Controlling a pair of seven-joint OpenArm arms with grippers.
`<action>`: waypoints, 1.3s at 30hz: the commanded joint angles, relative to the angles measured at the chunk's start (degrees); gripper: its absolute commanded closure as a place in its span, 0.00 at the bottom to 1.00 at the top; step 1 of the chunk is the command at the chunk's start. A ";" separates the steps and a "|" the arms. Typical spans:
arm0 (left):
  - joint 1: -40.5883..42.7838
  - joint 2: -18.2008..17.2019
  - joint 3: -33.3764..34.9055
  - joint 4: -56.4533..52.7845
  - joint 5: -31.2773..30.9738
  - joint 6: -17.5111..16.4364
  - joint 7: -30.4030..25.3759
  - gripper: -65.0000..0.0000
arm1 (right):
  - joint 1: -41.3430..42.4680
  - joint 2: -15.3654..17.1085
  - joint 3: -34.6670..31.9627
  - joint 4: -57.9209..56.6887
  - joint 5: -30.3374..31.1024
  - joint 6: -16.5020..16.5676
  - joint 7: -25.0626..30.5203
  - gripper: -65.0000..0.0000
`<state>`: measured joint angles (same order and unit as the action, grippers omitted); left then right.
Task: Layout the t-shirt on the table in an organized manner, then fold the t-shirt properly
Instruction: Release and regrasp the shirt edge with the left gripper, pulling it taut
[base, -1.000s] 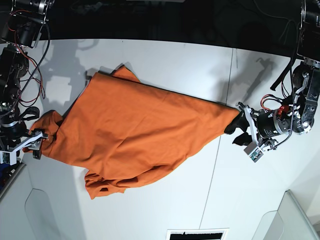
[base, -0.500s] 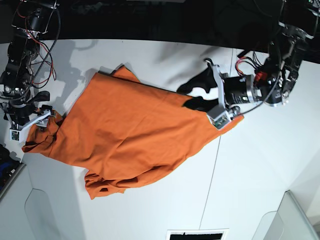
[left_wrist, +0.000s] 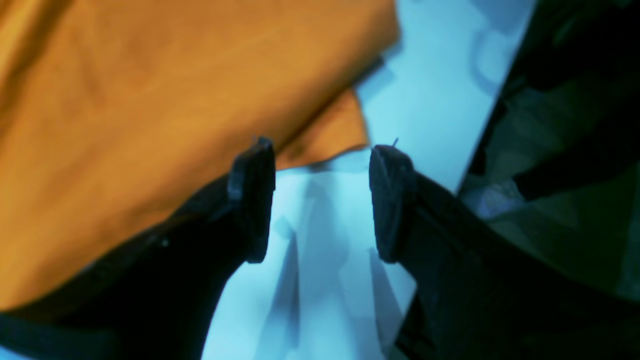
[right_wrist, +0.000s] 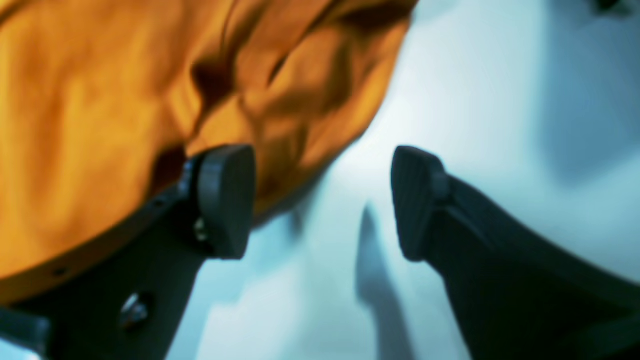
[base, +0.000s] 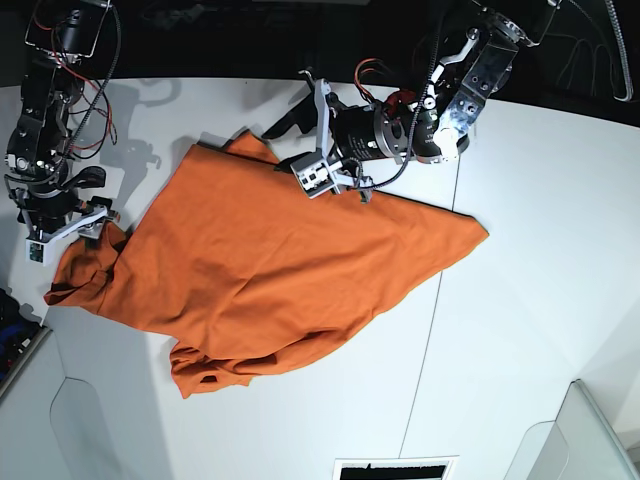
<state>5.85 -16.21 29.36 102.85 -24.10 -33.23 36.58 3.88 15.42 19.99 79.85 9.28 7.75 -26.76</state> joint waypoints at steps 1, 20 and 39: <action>-0.76 0.35 0.42 0.70 -0.52 -0.17 -1.70 0.50 | 1.68 0.92 0.22 -0.83 0.17 0.17 1.55 0.36; -4.76 8.46 3.69 -15.87 9.11 3.02 -7.26 0.82 | 4.04 0.87 0.22 -6.03 0.22 0.20 3.21 0.41; -4.90 -7.23 4.00 -15.47 -1.68 -6.01 0.31 1.00 | 5.84 7.15 0.26 -6.03 -8.00 0.96 7.74 1.00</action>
<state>1.06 -22.55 33.47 87.50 -29.61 -40.51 32.75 8.54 21.26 19.94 72.99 1.48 9.17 -20.64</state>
